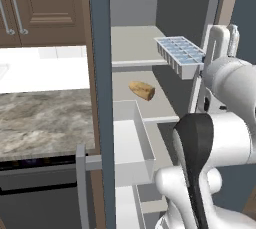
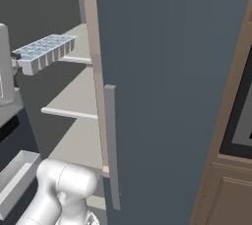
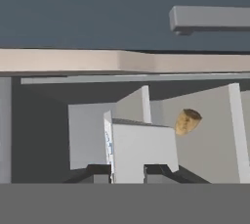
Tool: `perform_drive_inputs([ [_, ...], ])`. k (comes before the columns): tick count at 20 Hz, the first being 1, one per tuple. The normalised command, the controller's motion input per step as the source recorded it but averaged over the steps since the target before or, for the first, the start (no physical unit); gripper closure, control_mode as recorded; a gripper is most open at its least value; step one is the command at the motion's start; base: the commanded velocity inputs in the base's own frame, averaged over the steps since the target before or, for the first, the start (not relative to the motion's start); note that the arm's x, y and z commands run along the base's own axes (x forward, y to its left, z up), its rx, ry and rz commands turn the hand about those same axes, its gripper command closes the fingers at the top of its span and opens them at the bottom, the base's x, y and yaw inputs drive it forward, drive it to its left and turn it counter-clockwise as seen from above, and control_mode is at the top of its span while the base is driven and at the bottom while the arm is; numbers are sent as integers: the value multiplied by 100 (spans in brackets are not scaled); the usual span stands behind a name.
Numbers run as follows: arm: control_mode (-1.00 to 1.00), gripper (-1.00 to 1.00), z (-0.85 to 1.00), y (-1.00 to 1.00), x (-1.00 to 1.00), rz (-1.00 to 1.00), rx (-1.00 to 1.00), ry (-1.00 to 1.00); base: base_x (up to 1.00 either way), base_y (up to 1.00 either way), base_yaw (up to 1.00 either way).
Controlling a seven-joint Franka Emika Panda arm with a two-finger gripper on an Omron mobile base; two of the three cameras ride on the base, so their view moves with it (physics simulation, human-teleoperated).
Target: Open the freezer door, pick up the ice cube tray from the freezer, and place it on the dining counter.
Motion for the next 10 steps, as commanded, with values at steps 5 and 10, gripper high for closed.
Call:
perform_drive_inputs([
  [5, -100, 100, 5, 0, -61, 0, 0, 0, 0, 0, 0],
  [10, 100, 100, 0, 0, -12, 0, 0, 0, -65, -19, 0],
])
